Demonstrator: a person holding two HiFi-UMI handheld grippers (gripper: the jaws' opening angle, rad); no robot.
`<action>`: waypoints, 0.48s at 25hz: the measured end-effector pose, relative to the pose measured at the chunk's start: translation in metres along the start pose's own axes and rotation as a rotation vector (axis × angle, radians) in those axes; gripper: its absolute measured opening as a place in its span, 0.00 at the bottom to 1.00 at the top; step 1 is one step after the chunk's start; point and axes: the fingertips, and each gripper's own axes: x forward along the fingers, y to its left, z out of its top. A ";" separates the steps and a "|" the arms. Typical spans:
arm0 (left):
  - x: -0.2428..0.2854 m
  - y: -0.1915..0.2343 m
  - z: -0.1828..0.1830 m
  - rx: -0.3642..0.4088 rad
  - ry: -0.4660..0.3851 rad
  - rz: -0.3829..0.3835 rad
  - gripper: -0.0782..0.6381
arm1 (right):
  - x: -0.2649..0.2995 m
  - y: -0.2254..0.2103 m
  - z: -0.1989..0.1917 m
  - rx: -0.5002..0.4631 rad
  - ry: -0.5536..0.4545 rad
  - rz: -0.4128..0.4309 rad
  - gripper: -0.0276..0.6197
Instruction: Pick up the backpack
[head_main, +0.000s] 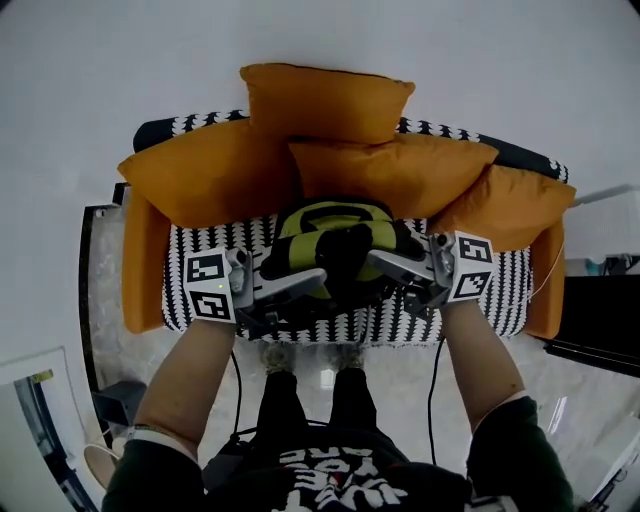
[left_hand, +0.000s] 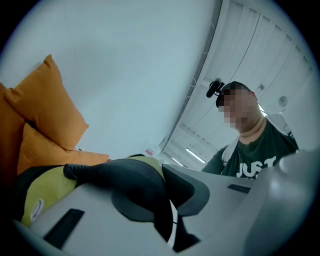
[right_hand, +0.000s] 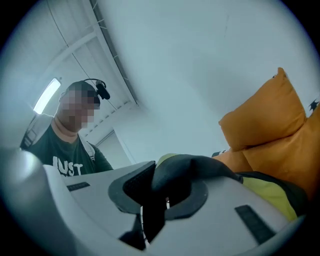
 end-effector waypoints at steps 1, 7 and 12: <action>0.001 -0.012 0.004 0.009 0.007 -0.006 0.19 | 0.001 0.013 0.004 -0.013 0.007 -0.002 0.15; 0.008 -0.045 0.029 0.121 0.049 0.035 0.19 | 0.008 0.051 0.026 -0.129 0.037 -0.029 0.15; 0.019 -0.096 0.083 0.294 0.059 0.063 0.19 | 0.026 0.103 0.073 -0.300 0.060 -0.076 0.14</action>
